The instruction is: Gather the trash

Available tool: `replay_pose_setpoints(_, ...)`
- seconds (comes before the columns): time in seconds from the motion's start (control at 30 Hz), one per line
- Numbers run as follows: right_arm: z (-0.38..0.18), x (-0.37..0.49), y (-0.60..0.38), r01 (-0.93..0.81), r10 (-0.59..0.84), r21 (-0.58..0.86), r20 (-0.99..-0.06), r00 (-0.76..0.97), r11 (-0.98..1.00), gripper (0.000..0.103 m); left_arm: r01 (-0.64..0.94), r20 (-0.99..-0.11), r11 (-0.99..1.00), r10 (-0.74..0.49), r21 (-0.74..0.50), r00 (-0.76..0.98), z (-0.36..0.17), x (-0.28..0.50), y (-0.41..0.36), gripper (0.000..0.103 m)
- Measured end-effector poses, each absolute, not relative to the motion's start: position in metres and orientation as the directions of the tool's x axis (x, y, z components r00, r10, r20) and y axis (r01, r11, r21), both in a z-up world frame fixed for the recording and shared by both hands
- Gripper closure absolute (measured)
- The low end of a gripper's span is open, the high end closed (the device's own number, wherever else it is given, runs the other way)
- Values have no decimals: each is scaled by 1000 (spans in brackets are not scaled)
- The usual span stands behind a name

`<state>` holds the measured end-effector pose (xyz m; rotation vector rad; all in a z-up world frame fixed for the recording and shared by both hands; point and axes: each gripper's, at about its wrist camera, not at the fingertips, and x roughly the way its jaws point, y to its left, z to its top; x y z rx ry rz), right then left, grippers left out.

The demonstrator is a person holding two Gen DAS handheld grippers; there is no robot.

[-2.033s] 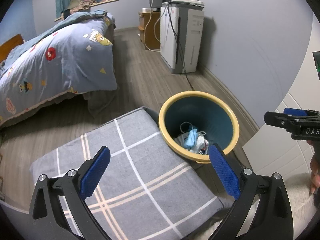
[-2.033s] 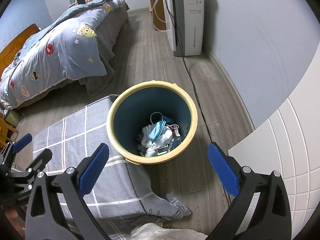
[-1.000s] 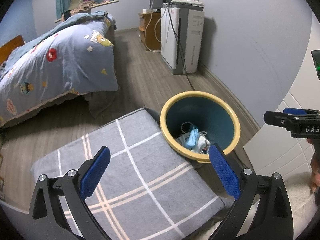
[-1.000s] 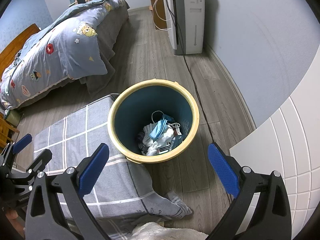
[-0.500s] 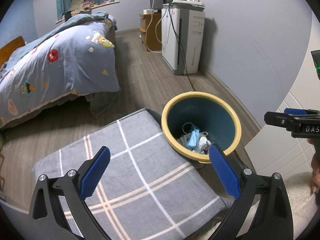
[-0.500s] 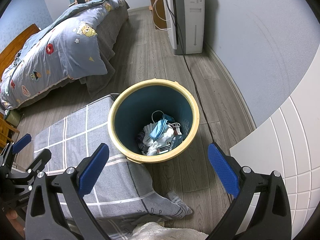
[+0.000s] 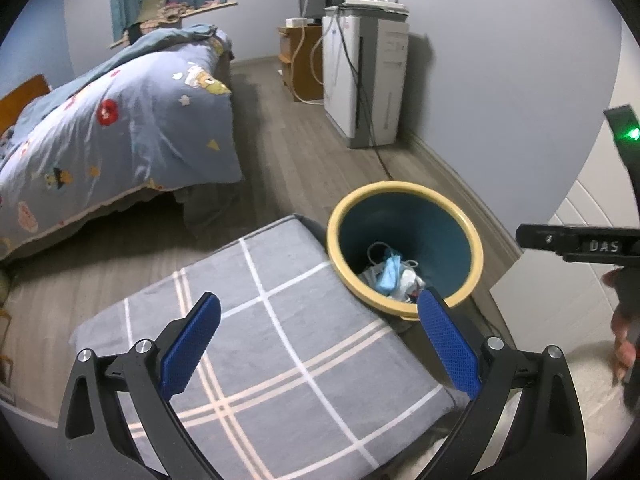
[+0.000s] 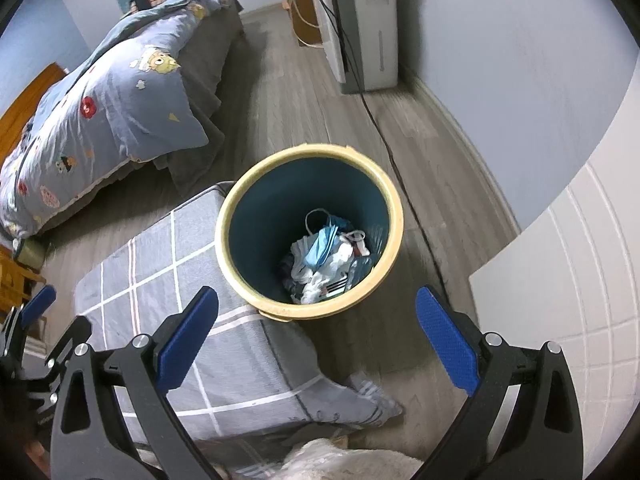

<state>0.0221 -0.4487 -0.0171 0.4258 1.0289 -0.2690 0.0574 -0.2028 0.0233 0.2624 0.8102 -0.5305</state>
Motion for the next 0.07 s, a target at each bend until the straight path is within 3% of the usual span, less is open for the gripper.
replay_pose_setpoints(0.07, -25, 30, -443, 435, 2, 224, -891, 453, 872, 6, 539, -738, 842, -350, 21, 576, 28, 57, -195, 5)
